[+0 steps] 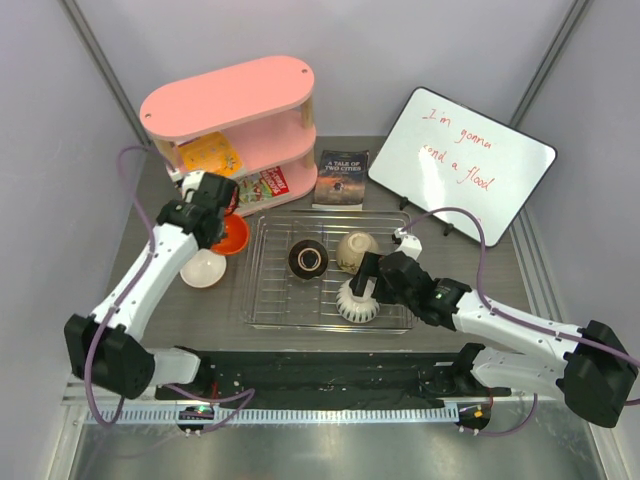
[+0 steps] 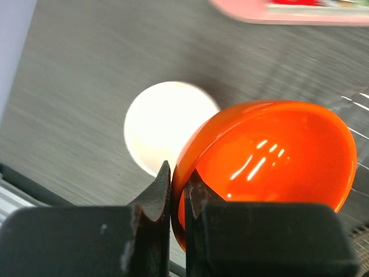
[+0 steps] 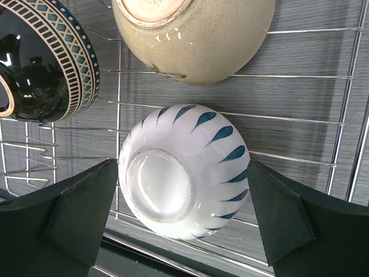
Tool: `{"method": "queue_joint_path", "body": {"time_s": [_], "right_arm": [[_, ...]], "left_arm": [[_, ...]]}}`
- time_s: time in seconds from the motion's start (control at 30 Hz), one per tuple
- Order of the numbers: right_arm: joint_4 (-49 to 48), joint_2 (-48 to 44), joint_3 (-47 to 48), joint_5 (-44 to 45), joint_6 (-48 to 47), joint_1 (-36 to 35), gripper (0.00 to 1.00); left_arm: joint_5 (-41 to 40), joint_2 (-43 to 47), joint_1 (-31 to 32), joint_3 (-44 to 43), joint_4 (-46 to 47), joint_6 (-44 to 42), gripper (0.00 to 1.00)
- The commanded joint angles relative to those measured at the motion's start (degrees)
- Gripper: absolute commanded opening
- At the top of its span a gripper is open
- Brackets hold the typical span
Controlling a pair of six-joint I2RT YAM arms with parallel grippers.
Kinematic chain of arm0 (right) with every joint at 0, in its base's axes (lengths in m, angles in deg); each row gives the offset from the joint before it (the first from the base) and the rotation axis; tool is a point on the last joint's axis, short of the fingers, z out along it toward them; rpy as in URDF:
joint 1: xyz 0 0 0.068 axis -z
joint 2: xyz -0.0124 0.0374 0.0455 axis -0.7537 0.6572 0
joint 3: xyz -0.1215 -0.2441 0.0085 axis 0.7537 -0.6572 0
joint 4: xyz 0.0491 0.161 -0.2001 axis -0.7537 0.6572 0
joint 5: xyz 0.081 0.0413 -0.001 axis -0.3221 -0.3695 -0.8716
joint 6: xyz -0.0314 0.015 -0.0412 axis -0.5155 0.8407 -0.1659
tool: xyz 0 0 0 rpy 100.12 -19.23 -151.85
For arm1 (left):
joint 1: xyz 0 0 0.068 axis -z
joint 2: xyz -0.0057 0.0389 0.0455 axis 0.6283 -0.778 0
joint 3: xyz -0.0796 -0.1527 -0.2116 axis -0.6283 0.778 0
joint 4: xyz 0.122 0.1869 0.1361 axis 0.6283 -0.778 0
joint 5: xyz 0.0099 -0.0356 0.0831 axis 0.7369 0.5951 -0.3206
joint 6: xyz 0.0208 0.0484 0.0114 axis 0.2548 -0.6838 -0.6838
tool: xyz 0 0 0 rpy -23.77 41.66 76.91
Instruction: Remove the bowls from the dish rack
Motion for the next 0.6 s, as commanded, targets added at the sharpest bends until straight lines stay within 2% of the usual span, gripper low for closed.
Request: {"method": "queue_joint_path", "body": {"time_s": [0.0, 0.27, 0.43, 0.57], "right_arm": [[-1.6, -0.2, -0.3, -0.1, 0.0, 0.3, 1.0], [-1.6, -0.5, -0.4, -0.3, 0.1, 0.3, 1.0], [-1.6, -1.1, -0.6, -0.3, 0.1, 0.3, 1.0], [-1.6, -1.6, -1.6, -0.3, 0.4, 0.3, 1.0]], "left_arm": [[6.7, 8.8, -7.2, 7.2, 5.8, 3.5, 0.0], [9.7, 9.2, -12.7, 10.8, 7.1, 4.2, 0.0], [12.5, 8.0, -18.2, 16.9, 10.8, 7.3, 0.0], [11.9, 8.0, -18.4, 18.2, 11.6, 7.3, 0.0]]}}
